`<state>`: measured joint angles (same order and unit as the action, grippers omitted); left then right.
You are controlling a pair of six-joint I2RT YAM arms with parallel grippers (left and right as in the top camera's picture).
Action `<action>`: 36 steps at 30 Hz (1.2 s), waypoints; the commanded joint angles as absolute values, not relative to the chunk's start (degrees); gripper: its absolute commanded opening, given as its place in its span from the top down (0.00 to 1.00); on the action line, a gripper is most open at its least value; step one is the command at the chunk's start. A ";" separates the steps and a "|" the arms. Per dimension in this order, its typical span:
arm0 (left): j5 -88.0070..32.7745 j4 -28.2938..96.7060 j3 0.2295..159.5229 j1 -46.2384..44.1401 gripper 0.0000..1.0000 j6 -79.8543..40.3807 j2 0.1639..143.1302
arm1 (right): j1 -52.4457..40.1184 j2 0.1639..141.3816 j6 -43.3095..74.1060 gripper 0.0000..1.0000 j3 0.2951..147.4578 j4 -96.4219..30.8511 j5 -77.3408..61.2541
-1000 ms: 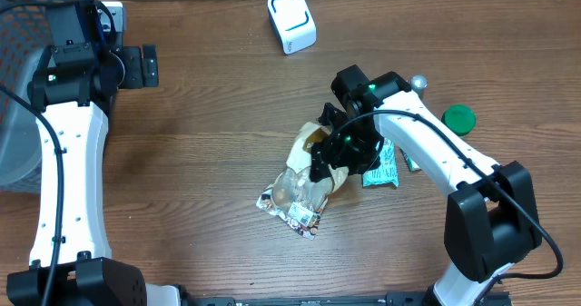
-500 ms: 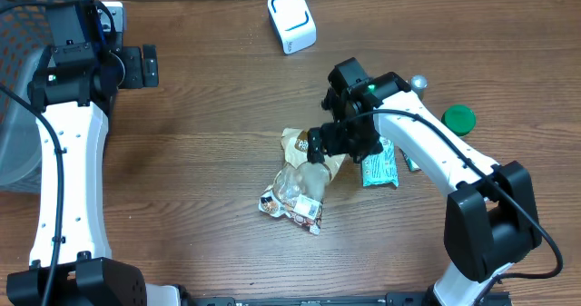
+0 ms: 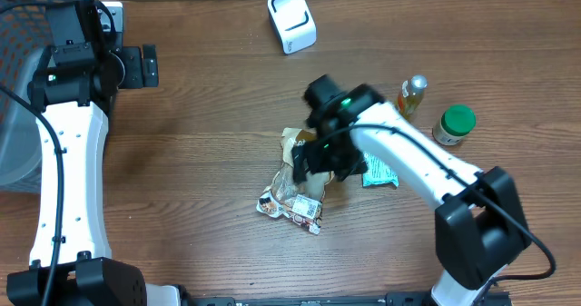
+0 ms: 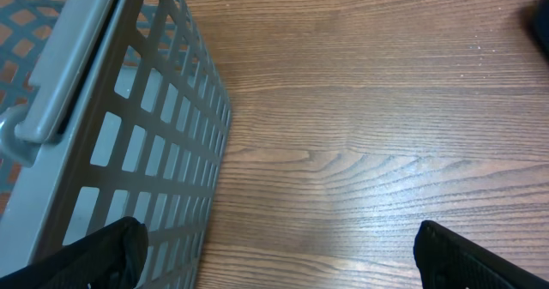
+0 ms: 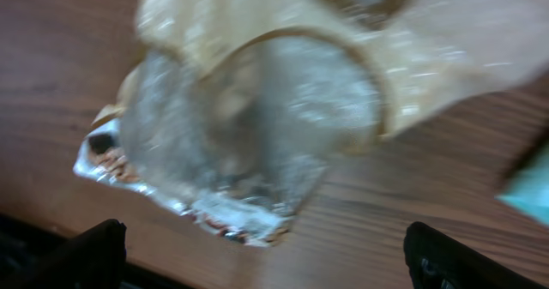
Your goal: Scan the item barcode
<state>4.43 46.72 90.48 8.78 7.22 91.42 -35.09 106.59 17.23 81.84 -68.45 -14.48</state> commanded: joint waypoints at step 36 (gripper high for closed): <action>3.75 46.50 90.91 9.30 0.00 6.61 91.53 | -45.36 106.37 27.24 0.78 69.69 -52.88 -7.44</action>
<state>4.43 46.72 90.48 8.80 7.22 91.42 -46.72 105.27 26.96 71.94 -52.29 -10.20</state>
